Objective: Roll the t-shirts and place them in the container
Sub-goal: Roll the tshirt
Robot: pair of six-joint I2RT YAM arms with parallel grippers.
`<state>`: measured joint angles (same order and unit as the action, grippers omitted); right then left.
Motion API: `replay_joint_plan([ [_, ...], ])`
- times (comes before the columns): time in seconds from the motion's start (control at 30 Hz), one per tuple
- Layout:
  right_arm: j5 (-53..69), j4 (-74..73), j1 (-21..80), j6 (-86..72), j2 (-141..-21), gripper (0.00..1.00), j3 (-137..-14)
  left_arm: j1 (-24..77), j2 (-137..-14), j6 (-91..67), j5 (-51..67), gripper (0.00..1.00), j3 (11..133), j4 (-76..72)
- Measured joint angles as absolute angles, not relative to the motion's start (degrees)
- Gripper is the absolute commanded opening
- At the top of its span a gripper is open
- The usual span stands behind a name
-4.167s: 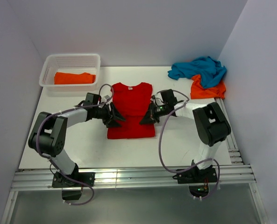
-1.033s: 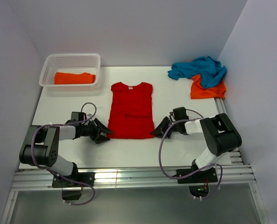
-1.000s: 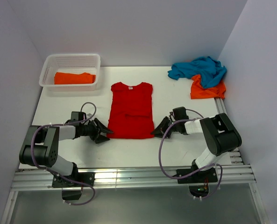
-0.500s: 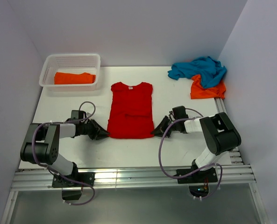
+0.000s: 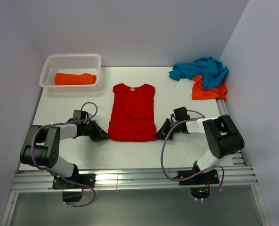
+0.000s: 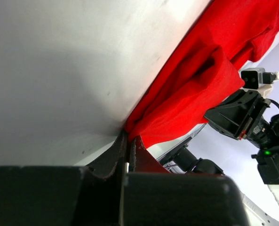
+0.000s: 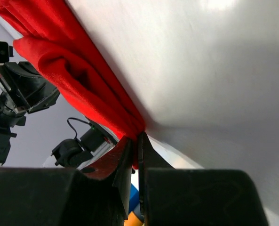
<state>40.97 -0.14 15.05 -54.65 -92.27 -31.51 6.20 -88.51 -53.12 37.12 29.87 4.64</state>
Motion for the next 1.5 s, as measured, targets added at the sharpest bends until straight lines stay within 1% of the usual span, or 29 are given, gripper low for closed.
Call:
replay_joint_plan([
  [0.23, 41.3, -8.6, 15.1, -52.8, -88.4, 0.00, -30.3, 11.6, -82.7, -55.6, 33.6, 0.00, 27.6, 10.0],
  [0.4, 41.1, -15.6, 15.1, -51.4, -84.3, 0.00, -29.1, 15.8, -74.6, -60.2, 31.3, 0.00, 24.7, 16.1],
  [0.53, 41.3, -19.9, 15.1, -51.5, -79.9, 0.00, -27.8, 16.5, -66.9, -64.0, 30.8, 0.00, 23.5, 21.1],
  [0.67, 41.5, -23.4, 15.1, -52.1, -76.8, 0.00, -27.7, 16.5, -63.5, -66.6, 30.8, 0.00, 23.5, 23.3],
  [0.87, 41.6, -29.4, 15.1, -52.7, -78.0, 0.00, -30.1, 16.5, -66.0, -68.9, 31.7, 0.00, 23.9, 25.1],
  [1.07, 41.3, -34.3, 15.0, -52.6, -79.9, 0.00, -37.1, 16.0, -70.3, -69.1, 31.7, 0.00, 29.3, 27.7],
  [1.23, 41.3, -37.3, 14.6, -52.5, -82.8, 0.00, -41.3, 14.0, -73.3, -68.0, 32.1, 0.00, 35.0, 28.8],
  [1.5, 41.4, -42.0, 12.9, -51.9, -88.8, 0.00, -48.0, 10.1, -77.9, -68.0, 35.4, 0.00, 38.1, 29.0],
])
